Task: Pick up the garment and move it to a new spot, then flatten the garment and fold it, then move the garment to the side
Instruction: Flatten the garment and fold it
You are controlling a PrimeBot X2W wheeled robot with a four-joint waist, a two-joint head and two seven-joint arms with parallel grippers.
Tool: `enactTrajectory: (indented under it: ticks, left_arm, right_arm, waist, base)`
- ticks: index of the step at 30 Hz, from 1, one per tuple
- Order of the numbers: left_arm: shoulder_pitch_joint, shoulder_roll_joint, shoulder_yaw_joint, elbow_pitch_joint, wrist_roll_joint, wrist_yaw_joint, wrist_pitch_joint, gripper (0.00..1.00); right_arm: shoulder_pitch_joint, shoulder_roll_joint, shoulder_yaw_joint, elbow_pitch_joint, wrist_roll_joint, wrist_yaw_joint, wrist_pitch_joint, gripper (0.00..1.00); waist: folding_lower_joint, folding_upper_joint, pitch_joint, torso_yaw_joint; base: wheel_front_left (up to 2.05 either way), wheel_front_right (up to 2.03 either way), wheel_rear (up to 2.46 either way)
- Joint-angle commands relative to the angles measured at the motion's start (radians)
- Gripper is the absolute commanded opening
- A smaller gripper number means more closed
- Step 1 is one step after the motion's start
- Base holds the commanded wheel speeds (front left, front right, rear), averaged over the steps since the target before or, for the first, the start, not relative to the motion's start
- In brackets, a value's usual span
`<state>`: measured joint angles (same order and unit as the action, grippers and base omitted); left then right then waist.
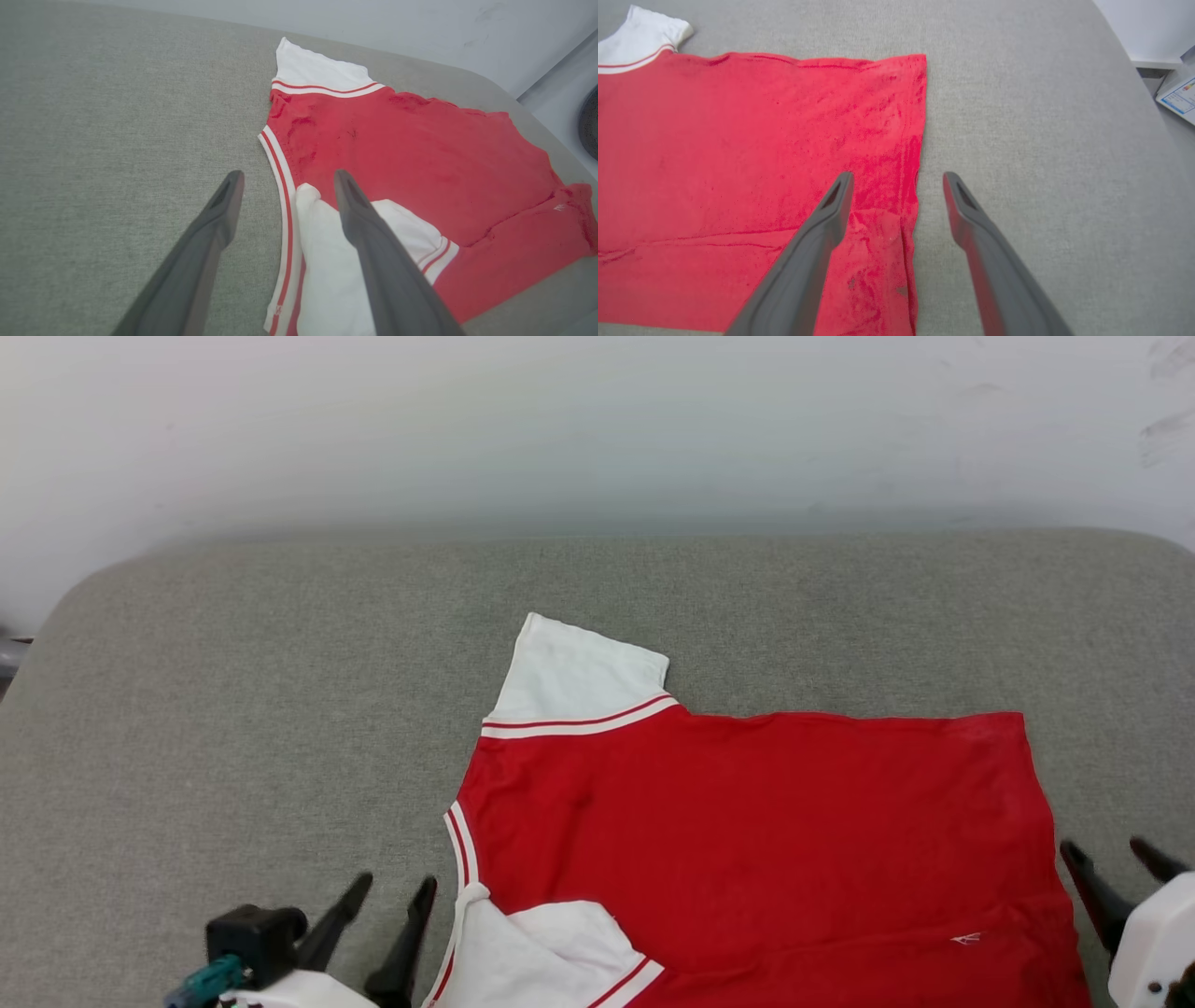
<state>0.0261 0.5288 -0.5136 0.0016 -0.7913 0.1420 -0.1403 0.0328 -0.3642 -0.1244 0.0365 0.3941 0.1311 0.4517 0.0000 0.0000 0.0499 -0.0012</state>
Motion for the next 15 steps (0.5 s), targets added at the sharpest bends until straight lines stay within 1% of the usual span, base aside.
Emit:
enactTrajectory:
  ticks: [1, 3, 6, 9, 11, 15]
  left_arm:
    - [-0.013, -0.004, 0.005, -0.003, 0.004, 0.002, -0.012, 1.00]
    - [-0.020, -0.025, 0.029, -0.012, 0.005, -0.001, -0.065, 1.00]
    - [-0.035, -0.038, 0.055, -0.029, 0.042, -0.007, -0.106, 1.00]
    - [-0.038, -0.056, 0.082, -0.048, 0.095, -0.014, -0.121, 1.00]
    - [-0.039, -0.082, 0.112, -0.068, 0.129, -0.020, -0.125, 1.00]
    - [-0.007, -0.137, 0.175, -0.092, 0.209, -0.053, -0.125, 1.00]
  right_arm:
    - [-0.014, 0.006, 0.002, -0.006, -0.001, -0.001, -0.012, 1.00]
    - [-0.028, 0.012, 0.012, -0.025, -0.006, -0.001, -0.075, 1.00]
    - [-0.044, 0.026, 0.033, -0.057, -0.016, -0.001, -0.165, 1.00]
    - [-0.047, 0.045, 0.050, -0.083, -0.032, -0.001, -0.247, 1.00]
    - [-0.044, 0.063, 0.055, -0.093, -0.044, -0.001, -0.300, 1.00]
    - [-0.033, 0.102, 0.059, -0.101, -0.068, -0.001, -0.399, 1.00]
  waist:
    - [0.0000, 0.0000, -0.003, -0.002]
    - [0.0000, 0.0000, -0.007, -0.005]
    - [0.0000, 0.0000, -0.011, -0.008]
    - [0.0000, 0.0000, -0.012, -0.008]
    - [0.0000, 0.0000, -0.011, -0.008]
    - [0.0000, 0.0000, -0.002, -0.009]
  base:
    - [0.00, 0.00, 0.00]
    - [0.00, 0.00, 0.00]
    - [0.00, 0.00, 0.00]
    - [0.00, 0.00, 0.00]
    - [0.00, 0.00, 0.00]
    - [0.00, 0.00, 0.00]
